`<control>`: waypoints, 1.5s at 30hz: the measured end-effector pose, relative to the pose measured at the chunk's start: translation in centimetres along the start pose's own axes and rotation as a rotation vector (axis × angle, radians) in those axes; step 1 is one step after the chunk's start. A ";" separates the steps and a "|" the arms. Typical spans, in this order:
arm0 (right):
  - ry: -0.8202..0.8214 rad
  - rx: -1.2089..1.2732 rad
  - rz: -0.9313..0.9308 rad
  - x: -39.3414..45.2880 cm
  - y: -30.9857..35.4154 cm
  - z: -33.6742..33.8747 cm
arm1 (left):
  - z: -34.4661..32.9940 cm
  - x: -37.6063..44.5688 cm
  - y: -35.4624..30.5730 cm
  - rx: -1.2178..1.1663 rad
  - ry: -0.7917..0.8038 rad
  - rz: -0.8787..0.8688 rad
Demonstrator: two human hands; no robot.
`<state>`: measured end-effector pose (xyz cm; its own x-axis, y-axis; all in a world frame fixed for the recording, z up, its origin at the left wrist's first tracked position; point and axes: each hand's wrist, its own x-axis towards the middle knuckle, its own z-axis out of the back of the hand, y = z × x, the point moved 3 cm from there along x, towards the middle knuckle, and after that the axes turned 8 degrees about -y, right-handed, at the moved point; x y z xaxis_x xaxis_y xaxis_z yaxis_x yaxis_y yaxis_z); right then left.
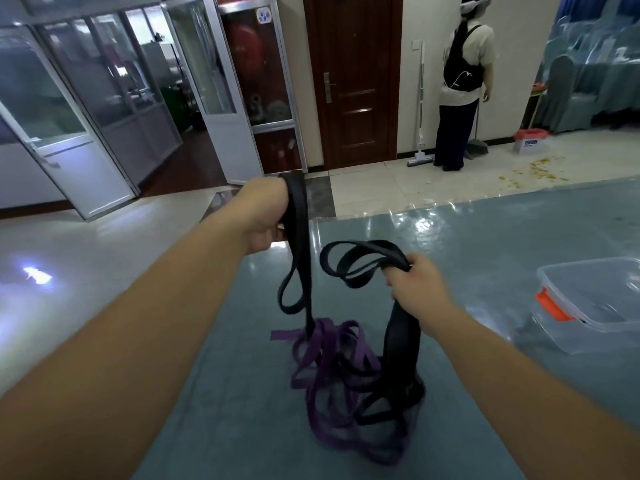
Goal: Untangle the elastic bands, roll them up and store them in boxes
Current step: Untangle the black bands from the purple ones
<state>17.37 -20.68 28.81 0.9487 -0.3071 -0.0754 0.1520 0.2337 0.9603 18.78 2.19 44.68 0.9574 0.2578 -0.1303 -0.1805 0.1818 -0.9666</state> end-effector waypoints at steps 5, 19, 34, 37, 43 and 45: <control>-0.071 0.239 -0.093 0.6 0.3 1.0 | 0.9 0.8 1.2 0.118 0.074 -0.064; -0.198 0.560 -0.122 0.9 1.1 3.9 | 3.3 1.4 18.3 1.136 0.431 -0.085; -0.081 0.600 -0.137 -1.1 -0.1 2.6 | -7.3 -1.1 27.6 1.037 0.581 -0.270; -0.086 0.614 -0.156 -1.7 -0.1 2.7 | -11.4 -2.9 27.6 0.818 0.644 -0.296; -0.132 0.607 -0.162 -1.9 -0.6 4.5 | -14.6 -3.0 29.1 1.002 0.550 -0.319; -0.157 0.514 -0.135 -1.7 -1.4 5.3 | -14.4 -2.6 29.4 0.978 0.470 -0.305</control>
<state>14.06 -25.40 28.97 0.8714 -0.4464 -0.2036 0.0771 -0.2853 0.9553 14.24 -6.84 13.45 0.9442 -0.2704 -0.1880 0.1745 0.8949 -0.4106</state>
